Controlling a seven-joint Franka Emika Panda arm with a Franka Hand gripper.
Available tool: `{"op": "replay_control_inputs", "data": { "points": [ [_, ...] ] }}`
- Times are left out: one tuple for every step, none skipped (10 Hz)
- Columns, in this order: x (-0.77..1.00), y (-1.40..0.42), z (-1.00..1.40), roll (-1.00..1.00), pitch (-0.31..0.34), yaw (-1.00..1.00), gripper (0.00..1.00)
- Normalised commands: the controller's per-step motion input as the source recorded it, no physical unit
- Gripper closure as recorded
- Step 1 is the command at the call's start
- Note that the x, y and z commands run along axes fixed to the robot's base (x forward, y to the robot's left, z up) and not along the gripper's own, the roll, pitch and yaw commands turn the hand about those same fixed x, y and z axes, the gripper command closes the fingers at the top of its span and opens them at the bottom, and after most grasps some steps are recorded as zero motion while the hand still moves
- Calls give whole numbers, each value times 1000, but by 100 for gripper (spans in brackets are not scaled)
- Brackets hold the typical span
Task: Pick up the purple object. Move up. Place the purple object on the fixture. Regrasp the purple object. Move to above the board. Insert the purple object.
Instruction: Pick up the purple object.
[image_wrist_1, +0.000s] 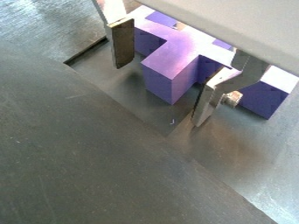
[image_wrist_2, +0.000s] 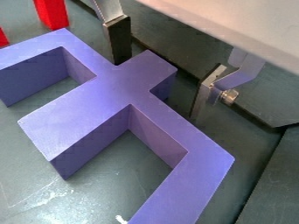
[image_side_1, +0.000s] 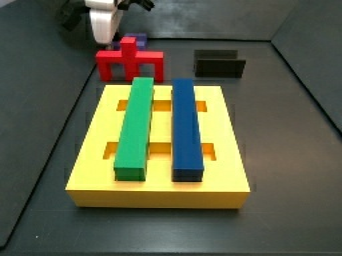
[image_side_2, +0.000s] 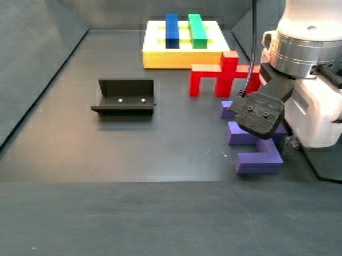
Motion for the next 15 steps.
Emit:
{"op": "replay_control_inputs", "data": {
  "points": [
    [20,0,-143,0,0,20,0],
    [71,23,-129,0,0,43,0],
    [146,0,-77,0,0,31,0],
    [129,0,-91,0,0,0,0],
    [163,0,-91,0,3,0,0],
    [183,0,-91,0,0,0,0],
    [231,0,-71,0,4,0,0],
    [243,0,-80,0,10,0,0],
    [211,0,-74,0,7,0,0],
    [0,0,0,0,0,0,0],
    [0,0,0,0,0,0,100],
    [0,0,0,0,0,0,100],
    [0,0,0,0,0,0,100],
    [0,0,0,0,0,0,100],
    [0,0,0,0,0,0,100]
  ]
}}
